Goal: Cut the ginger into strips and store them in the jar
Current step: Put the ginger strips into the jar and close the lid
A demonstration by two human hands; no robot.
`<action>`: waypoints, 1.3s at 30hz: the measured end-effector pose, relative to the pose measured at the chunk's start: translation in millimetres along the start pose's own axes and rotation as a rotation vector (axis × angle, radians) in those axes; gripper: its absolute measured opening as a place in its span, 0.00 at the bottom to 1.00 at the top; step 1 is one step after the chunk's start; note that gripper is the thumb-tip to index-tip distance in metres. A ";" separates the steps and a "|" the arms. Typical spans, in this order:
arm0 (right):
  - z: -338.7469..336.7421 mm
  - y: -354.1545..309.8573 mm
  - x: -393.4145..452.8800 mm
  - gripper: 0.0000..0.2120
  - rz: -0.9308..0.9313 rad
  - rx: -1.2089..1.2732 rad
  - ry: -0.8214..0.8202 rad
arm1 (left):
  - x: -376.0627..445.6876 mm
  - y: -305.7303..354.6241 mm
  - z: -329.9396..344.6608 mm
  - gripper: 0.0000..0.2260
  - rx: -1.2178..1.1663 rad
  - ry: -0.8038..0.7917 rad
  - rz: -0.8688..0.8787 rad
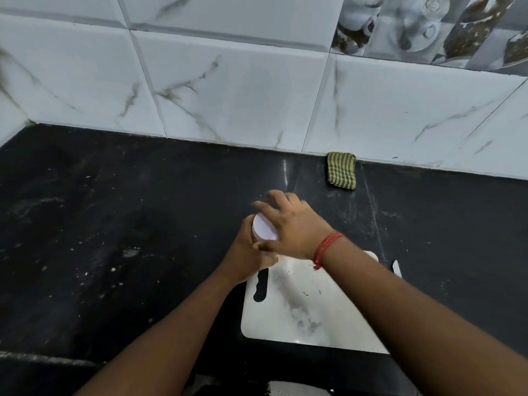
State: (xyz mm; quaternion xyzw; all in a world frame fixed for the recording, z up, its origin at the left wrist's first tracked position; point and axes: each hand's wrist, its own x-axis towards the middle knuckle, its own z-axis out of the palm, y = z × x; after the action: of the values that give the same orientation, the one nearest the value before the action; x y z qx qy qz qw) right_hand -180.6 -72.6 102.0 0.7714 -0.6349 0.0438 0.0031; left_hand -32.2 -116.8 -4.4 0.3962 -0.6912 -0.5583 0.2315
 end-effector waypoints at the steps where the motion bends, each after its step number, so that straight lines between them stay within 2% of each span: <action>1: -1.1 7.6 2.5 0.37 -0.119 -0.064 0.009 | -3.0 -0.2 0.6 0.42 -0.013 0.011 0.003; 3: 3.2 15.2 6.2 0.34 -0.291 -0.172 -0.006 | -7.9 -0.4 1.5 0.41 -0.010 0.028 0.038; 6: 16.9 10.5 6.3 0.31 -0.289 -0.169 0.071 | -6.6 0.7 3.2 0.38 0.041 0.048 0.078; 9: 31.9 -8.9 1.0 0.26 -0.051 -0.039 0.246 | -3.9 5.3 6.8 0.35 0.090 0.059 0.148; 11: 37.7 -28.7 -2.0 0.24 0.172 0.011 0.311 | -2.8 8.5 7.4 0.27 0.110 0.063 0.161; 13: 40.0 -48.2 -1.6 0.24 0.417 0.076 0.341 | -3.2 8.1 6.0 0.18 0.129 0.083 0.167; 14: 40.0 -55.3 -0.3 0.25 0.520 0.124 0.345 | -2.8 8.3 4.7 0.18 0.134 0.100 0.177; 16: 40.1 -60.0 1.9 0.28 0.600 0.190 0.319 | -4.3 10.8 1.8 0.18 0.164 0.131 0.163; 18: 36.9 -48.7 1.1 0.32 0.484 0.218 0.250 | -3.0 11.9 3.5 0.15 0.115 0.094 0.128; 20: 27.3 -26.1 -1.5 0.33 0.244 0.235 0.147 | -2.3 14.6 5.5 0.23 0.080 0.071 0.072; 22: 15.8 -2.5 -0.1 0.33 0.003 0.146 0.046 | -2.1 6.0 6.6 0.35 0.074 0.085 0.099; 25: 11.7 12.7 7.2 0.31 -0.159 -0.041 0.026 | -8.7 0.0 5.5 0.41 0.031 0.063 0.077; 28: 18.6 3.0 8.5 0.29 -0.099 -0.064 0.137 | -3.4 -1.0 9.0 0.38 0.071 0.077 0.094; 31: 29.4 -22.2 4.3 0.25 0.230 0.028 0.285 | 3.5 -2.3 10.3 0.30 0.106 0.061 0.075; 33: 34.7 -40.3 3.4 0.25 0.457 0.077 0.324 | 1.9 -2.1 10.3 0.30 0.052 0.072 0.038; 35: 36.3 -46.6 3.5 0.28 0.569 0.101 0.317 | -0.3 -1.2 10.1 0.32 0.010 0.089 -0.001; 37: 33.5 -39.7 2.6 0.33 0.497 0.117 0.236 | 0.7 -3.8 9.8 0.34 0.005 0.091 -0.010; 39: 24.6 -22.9 0.2 0.37 0.308 0.209 0.091 | 3.2 -5.7 8.5 0.36 0.005 0.096 -0.038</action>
State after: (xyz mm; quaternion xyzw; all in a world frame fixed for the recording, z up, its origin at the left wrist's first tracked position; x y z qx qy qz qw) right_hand -156.6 -69.9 78.7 0.6585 -0.7366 0.1444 -0.0548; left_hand -38.8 -114.7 -12.6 0.4362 -0.6730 -0.5412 0.2526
